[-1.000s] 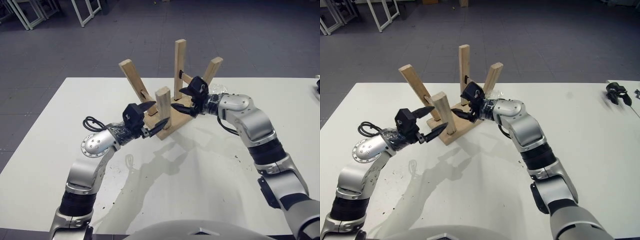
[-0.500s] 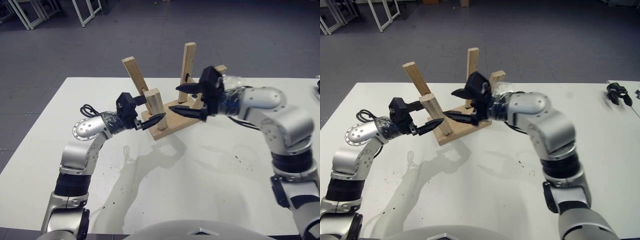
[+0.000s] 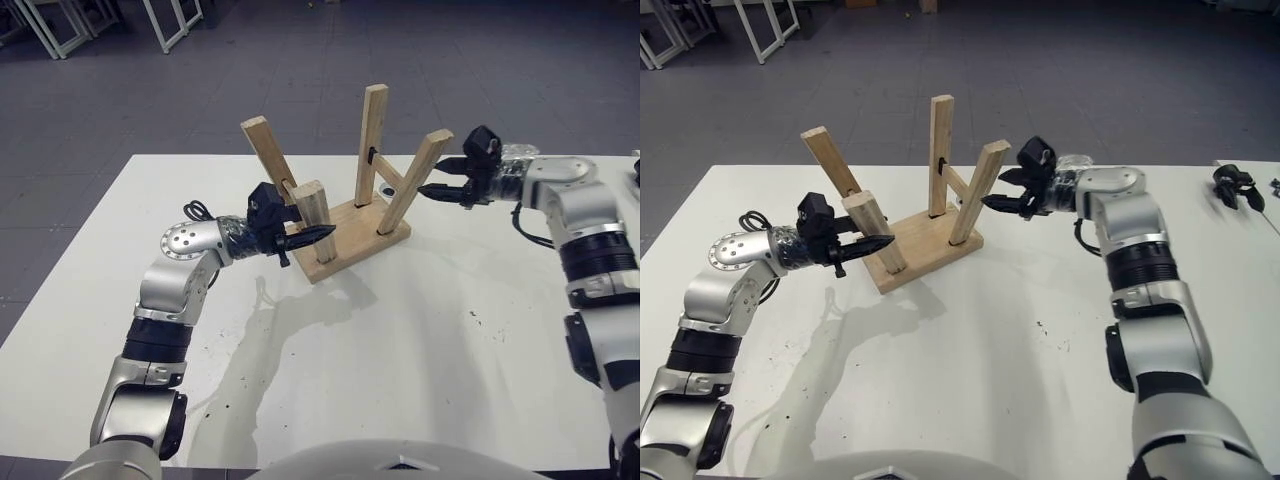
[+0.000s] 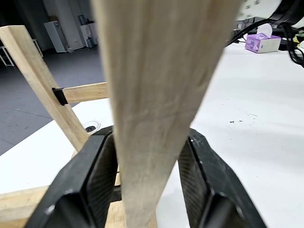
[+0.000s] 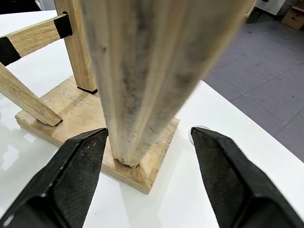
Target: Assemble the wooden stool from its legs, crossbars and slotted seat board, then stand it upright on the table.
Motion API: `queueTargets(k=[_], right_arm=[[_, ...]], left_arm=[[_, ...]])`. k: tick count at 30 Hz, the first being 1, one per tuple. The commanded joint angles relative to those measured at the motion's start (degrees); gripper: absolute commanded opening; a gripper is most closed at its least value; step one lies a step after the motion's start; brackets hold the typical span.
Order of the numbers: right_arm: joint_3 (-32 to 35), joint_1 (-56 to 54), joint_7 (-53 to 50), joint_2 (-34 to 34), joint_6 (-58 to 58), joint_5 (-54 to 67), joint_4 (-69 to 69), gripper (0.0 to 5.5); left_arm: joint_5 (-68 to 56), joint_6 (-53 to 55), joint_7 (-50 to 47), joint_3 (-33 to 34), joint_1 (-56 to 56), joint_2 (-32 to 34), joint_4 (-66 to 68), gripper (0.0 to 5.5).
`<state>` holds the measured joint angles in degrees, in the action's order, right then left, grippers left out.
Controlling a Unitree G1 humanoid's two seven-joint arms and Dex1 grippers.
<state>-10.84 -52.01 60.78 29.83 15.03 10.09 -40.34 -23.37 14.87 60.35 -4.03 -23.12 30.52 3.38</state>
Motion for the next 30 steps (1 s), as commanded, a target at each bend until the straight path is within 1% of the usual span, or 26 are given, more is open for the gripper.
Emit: queueTargets(k=[1,5,8,12,16,20,22,23,26,27,30], right_arm=[[-0.29,-5.0,4.15,-1.72,-8.66,-3.08,-10.19,3.24],[0.88,-8.45,3.92,-2.25,-15.05,-5.39,-19.4,3.24],[2.76,-9.27,5.3,-2.64,-17.41,-4.6,-20.55,3.24],[4.31,-6.97,11.74,-4.19,-17.37,-1.84,-14.22,3.24],[3.25,-2.96,17.12,-4.45,-14.18,-0.36,-4.77,3.24],[1.27,3.63,20.62,-2.44,-9.03,-0.05,6.87,3.24],[1.15,6.05,20.54,-1.73,-7.68,-0.35,8.31,3.24],[1.13,6.81,20.39,-1.48,-7.01,-0.27,8.51,3.03],[0.77,8.46,20.87,-1.18,-5.25,0.53,9.14,2.68],[0.45,8.94,21.47,-1.11,-4.72,0.76,9.22,2.61],[-0.24,8.57,22.32,-1.12,-4.15,0.55,7.19,2.54]], left_arm=[[1.01,0.18,2.82,-0.68,-2.24,1.56,2.22,1.96],[1.69,-0.42,5.43,-0.98,-3.18,2.98,4.5,1.96],[2.53,-0.96,6.18,-0.91,-3.38,3.3,5.49,1.96],[2.51,-0.98,6.17,0.24,-2.43,3.98,5.56,1.96],[1.84,-0.49,6.48,1.24,-1.93,4.79,5.19,1.96],[0.36,1.61,8.88,2.58,0.25,7.75,3.53,1.96],[-0.12,1.75,10.26,3.06,1.33,8.74,3.82,1.96],[-0.38,1.75,10.7,3.22,1.45,8.8,4.36,1.92],[-1.68,2.49,11.93,3.37,1.2,8.48,5.66,1.92],[-2.38,2.88,12.38,3.46,1.02,8.22,5.94,1.72],[-3.82,4.09,13.42,3.44,0.59,8.04,5.92,1.33]])
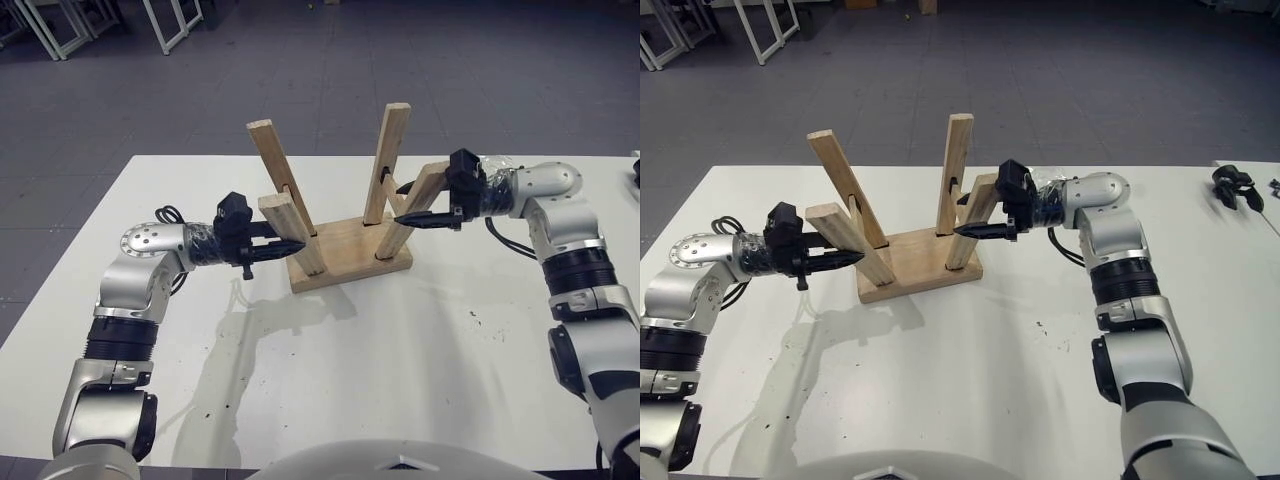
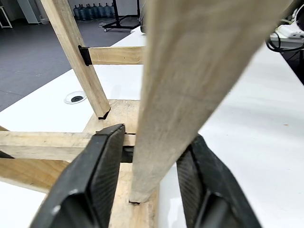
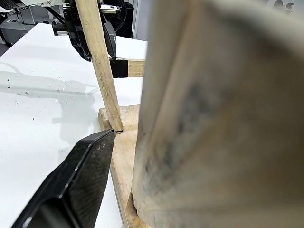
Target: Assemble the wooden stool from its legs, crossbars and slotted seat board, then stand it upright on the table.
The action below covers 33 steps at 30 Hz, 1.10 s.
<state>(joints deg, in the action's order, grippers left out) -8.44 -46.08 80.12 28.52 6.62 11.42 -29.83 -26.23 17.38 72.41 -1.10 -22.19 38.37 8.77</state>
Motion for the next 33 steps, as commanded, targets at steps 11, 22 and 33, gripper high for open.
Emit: queueTargets(k=[11,22,33], right_arm=[[1.27,2.0,-0.39,0.65,12.59,5.87,10.12,3.18],[3.12,6.14,-3.74,4.88,9.46,4.93,13.16,4.22],[1.67,5.69,-1.14,2.3,11.6,6.4,7.52,2.88]], left_arm=[[-2.05,4.23,-0.62,1.64,0.42,-0.02,-2.53,1.16],[-1.43,3.01,-0.6,2.0,0.92,0.38,-1.75,1.16],[-3.86,6.24,1.75,2.17,0.3,0.91,-3.05,1.12]])
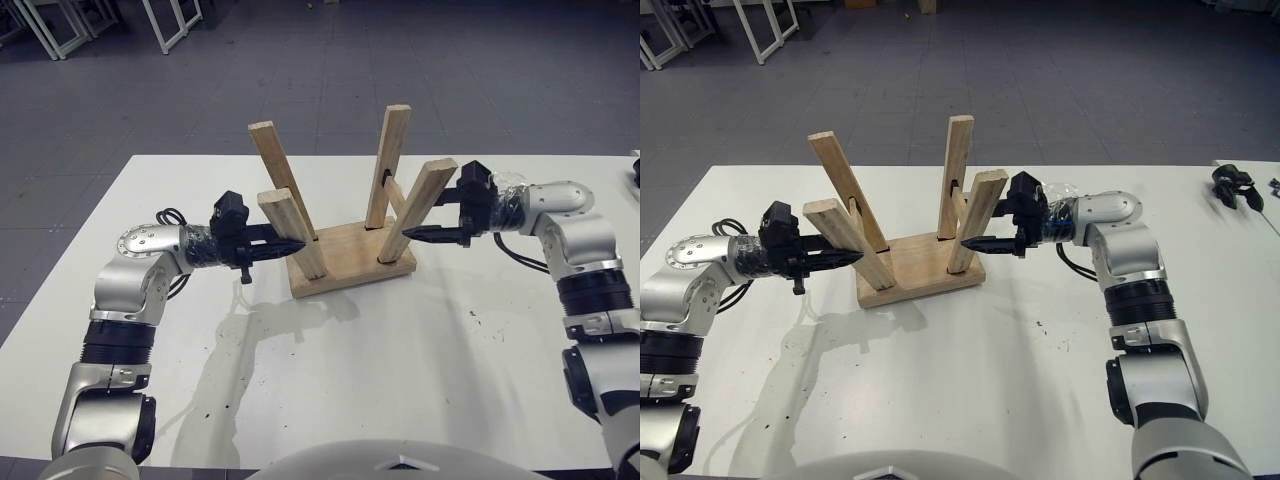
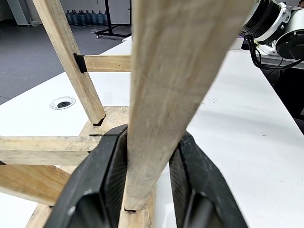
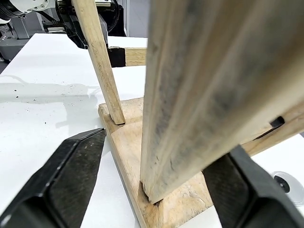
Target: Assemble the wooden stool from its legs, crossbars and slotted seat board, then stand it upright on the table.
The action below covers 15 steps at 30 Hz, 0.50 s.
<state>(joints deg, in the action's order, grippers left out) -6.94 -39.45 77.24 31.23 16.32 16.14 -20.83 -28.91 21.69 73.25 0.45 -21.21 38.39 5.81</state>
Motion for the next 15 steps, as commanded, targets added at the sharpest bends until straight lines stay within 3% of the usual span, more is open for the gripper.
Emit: queueTargets(k=[1,5,10,12,13,15], right_arm=[[0.62,-0.76,2.36,-0.14,3.56,2.74,-1.02,2.65],[1.28,-0.17,5.06,2.86,13.76,7.1,2.68,1.99],[3.88,-2.33,8.29,8.48,30.62,17.45,13.09,1.28],[5.65,-6.4,10.02,10.64,42.73,24.42,13.72,1.15],[5.87,-9.23,8.86,10.3,47.76,25.44,10.68,1.08],[2.71,-13.13,6.09,8.76,53.4,23.08,1.51,1.48]], left_arm=[[-1.39,2.38,1.07,0.84,-0.6,1.13,-0.27,1.12],[-5.5,7.77,1.33,3.17,-0.23,2.25,-2.42,1.12],[-18.16,21.37,-1.46,11.03,-1.43,4.4,-10.42,1.12],[-23.62,29.5,-4.61,13.41,-4.97,5.18,-10.25,1.12],[-26.03,34.44,-6.57,13.64,-7.41,4.9,-8.0,1.47],[-28.03,43.41,-11.05,12.76,-10.67,2.13,-0.02,1.74]])
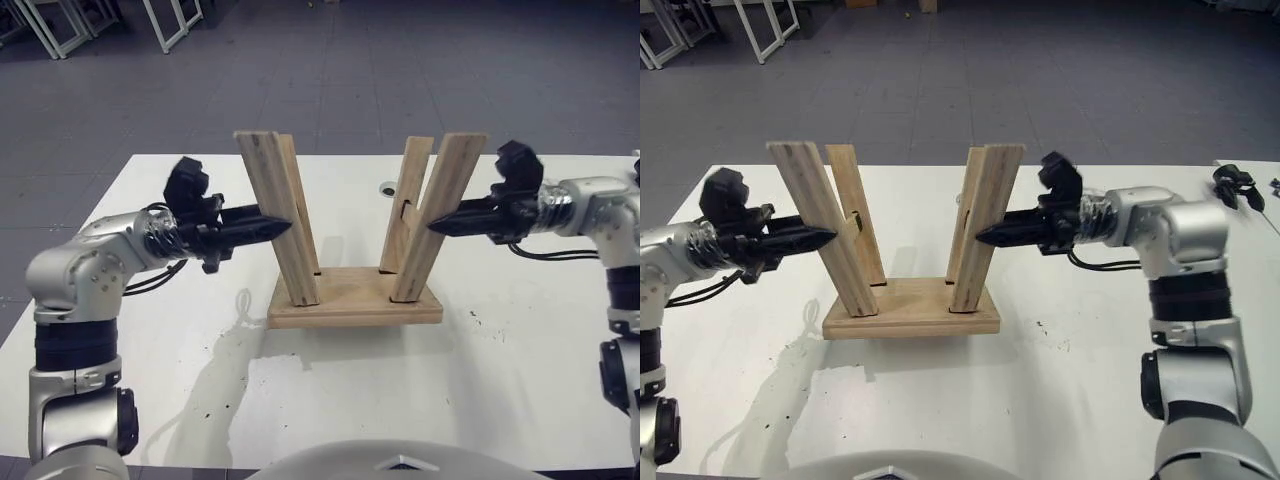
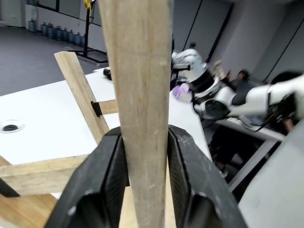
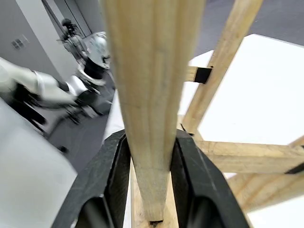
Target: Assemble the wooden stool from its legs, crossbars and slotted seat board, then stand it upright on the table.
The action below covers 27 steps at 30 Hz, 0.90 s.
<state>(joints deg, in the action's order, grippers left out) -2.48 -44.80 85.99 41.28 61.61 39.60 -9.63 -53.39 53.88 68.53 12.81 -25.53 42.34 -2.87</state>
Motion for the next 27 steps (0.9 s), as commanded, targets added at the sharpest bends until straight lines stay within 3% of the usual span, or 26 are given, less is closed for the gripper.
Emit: queueTargets(k=[1,4,8,11,14,17,20,23,27], right_arm=[[-3.21,-9.28,-3.95,-2.51,9.55,-1.83,-14.62,1.72],[-4.93,-13.23,-7.3,-7.35,10.93,-5.48,-30.48,2.22],[-0.71,-16.22,-12.41,-10.22,2.28,-9.47,-45.61,2.97],[6.89,-18.84,-20.22,-10.9,-4.77,-9.38,-55.33,3.04],[9.32,-18.47,-21.39,-10.36,-5.85,-10.6,-58.94,3.04],[10.58,-16.81,-18.48,-7.97,-3.93,-11.33,-59.0,3.3],[12.68,-14.65,-19.03,-4.97,-2.82,-11.35,-57.66,3.78],[15.05,-11.54,-19.02,-1.69,0.69,-9.78,-53.17,3.84],[12.35,2.2,-18.42,2.49,5.96,-8.25,-27.81,3.84]], left_arm=[[-3.77,15.02,-7.62,-0.85,-6.44,-3.19,12.06,1.9],[-1.71,21.95,-14.04,-2.69,-4.77,-8.67,22.17,2.34],[-1.21,20.13,-17.92,3.94,-10.49,-10.46,34.2,2.39],[-2.35,20.0,-18.44,7.94,-13.26,-10.53,36.62,2.39],[-2.41,20.48,-18.87,9.19,-14.05,-11.15,35.94,2.39],[-1.35,17.94,-18.09,10.08,-13.59,-9.4,34.29,2.39],[1.93,8.39,-12.41,9.94,-9.16,-6.06,29.0,2.39],[8.08,-3.07,-5.23,6.58,-3.3,-2.7,25.26,2.39],[21.74,-23.09,5.12,-3.76,8.54,1.87,20.07,2.39]])
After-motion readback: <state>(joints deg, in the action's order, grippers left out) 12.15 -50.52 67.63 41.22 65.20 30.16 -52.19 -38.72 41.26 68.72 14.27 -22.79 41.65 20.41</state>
